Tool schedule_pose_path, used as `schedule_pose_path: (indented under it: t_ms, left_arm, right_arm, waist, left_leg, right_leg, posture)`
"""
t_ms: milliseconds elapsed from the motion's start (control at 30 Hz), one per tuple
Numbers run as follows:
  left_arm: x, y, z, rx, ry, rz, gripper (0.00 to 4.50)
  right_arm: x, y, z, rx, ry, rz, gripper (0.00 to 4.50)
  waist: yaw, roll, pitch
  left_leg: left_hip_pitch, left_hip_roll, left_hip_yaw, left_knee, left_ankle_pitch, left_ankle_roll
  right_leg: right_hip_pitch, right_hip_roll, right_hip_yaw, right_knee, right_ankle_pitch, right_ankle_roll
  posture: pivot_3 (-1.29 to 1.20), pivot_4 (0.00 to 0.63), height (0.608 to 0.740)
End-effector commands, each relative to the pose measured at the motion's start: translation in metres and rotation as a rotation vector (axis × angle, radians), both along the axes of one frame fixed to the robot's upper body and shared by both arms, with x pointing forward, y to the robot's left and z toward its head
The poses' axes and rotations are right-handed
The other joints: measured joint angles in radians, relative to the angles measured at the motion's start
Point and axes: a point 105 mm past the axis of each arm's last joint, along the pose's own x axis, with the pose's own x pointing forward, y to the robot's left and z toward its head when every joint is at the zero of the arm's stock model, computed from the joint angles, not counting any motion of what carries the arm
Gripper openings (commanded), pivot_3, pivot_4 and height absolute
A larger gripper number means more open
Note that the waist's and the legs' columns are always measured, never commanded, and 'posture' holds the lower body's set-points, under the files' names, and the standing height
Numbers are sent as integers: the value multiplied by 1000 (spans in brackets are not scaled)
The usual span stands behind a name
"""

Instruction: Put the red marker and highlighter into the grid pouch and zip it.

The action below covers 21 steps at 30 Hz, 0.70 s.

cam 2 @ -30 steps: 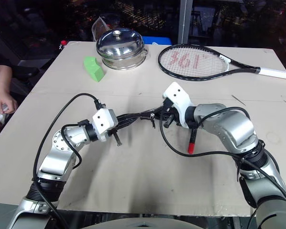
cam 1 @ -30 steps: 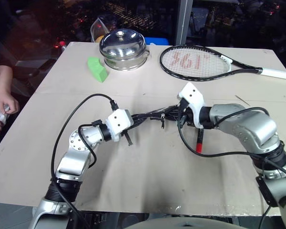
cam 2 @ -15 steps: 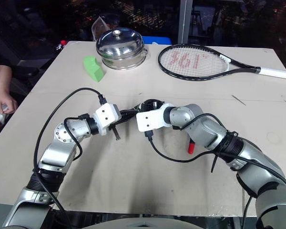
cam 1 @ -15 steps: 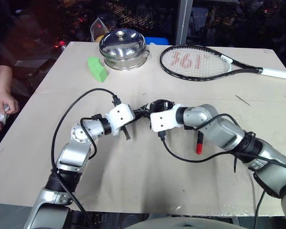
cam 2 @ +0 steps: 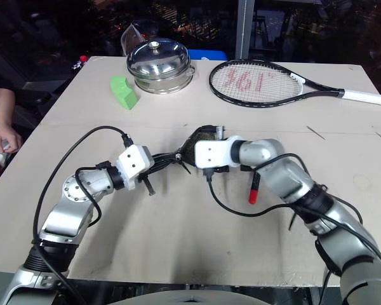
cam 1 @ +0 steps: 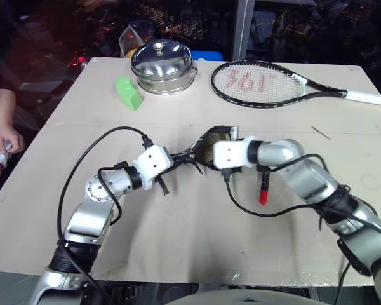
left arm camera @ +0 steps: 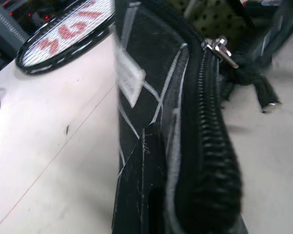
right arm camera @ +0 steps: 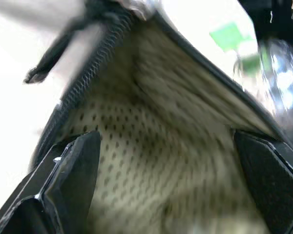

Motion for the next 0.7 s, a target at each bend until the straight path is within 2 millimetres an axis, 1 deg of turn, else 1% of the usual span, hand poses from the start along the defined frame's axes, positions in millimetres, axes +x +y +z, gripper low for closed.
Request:
schedule_pose_path:
  t_ms: [33,100,167,200,267,367,400,467,567,600,667,700]
  left_arm:
    - [-1,25,5,15,-15,57,0]
    - [-1,34,6,22,-17,87,0]
    - [2,40,11,0,-21,119,0]
    - [3,42,13,-8,-24,131,0]
    - [4,45,15,-14,-28,141,0]
    - [4,46,16,-18,-30,143,0]
    - [3,44,16,-20,-30,136,0]
    - [0,41,16,-16,-32,122,0]
    - [-1,38,16,-21,-39,120,0]
    - [-2,38,16,-23,-40,121,0]
    - [-4,35,15,-25,-41,119,0]
    - [-6,33,14,-28,-41,119,0]
  right_arm:
    - [-1,-28,37,170,85,-110,4440]
    - [-10,-42,39,167,121,-125,4440]
    - [-16,-53,25,120,233,-160,4440]
    - [-16,-56,19,80,250,-164,4440]
    - [-16,-60,13,25,242,-163,4440]
    - [-5,-62,1,-24,274,-151,4440]
    - [6,-63,-5,-31,307,-155,4440]
    - [20,-64,-16,-55,382,-143,4440]
    - [31,-66,-36,-164,470,-88,4440]
    - [34,-67,-40,-188,484,-81,4440]
    - [48,-70,-49,-244,494,-99,3893]
    - [51,-71,-53,-276,503,-90,3585]
  waist:
    - [-1,0,0]
    - [2,0,0]
    - [4,0,0]
    - [4,0,0]
    - [3,0,0]
    - [-1,0,0]
    - [-3,0,0]
    - [-4,0,0]
    - [-1,0,0]
    - [0,0,0]
    - [1,0,0]
    - [1,0,0]
  left_leg:
    - [0,0,0,0,0,0]
    - [1,0,-1,0,-2,2]
    - [0,0,-1,0,-2,3]
    - [0,0,-1,0,-2,3]
    - [0,0,-2,0,-2,4]
    - [0,0,-1,0,-2,4]
    - [0,0,-1,0,-2,4]
    - [1,-1,-1,0,-2,4]
    - [1,-1,0,0,-2,4]
    - [1,-1,0,0,-2,4]
    - [0,-1,0,0,-2,3]
    - [0,-1,0,0,-2,3]
  right_leg:
    - [0,0,0,0,0,0]
    - [0,0,-1,0,0,-1]
    - [0,-1,-1,0,-1,-1]
    - [0,-1,-1,0,-1,-1]
    - [0,-1,-2,0,-1,-1]
    - [0,0,-1,0,-1,-1]
    - [0,0,-1,0,-1,-1]
    - [0,1,-1,0,-1,-1]
    - [0,3,-1,0,-1,-2]
    - [0,3,-1,0,-1,-2]
    - [0,3,-1,0,-1,-2]
    - [0,3,-1,0,-1,-1]
  posture:
    - [0,150,740]
    - [0,150,740]
    - [0,150,740]
    - [0,150,740]
    - [0,150,740]
    - [0,150,740]
    - [0,150,740]
    - [0,150,740]
    - [0,150,740]
    - [0,150,740]
    - [0,150,740]
    - [0,150,740]
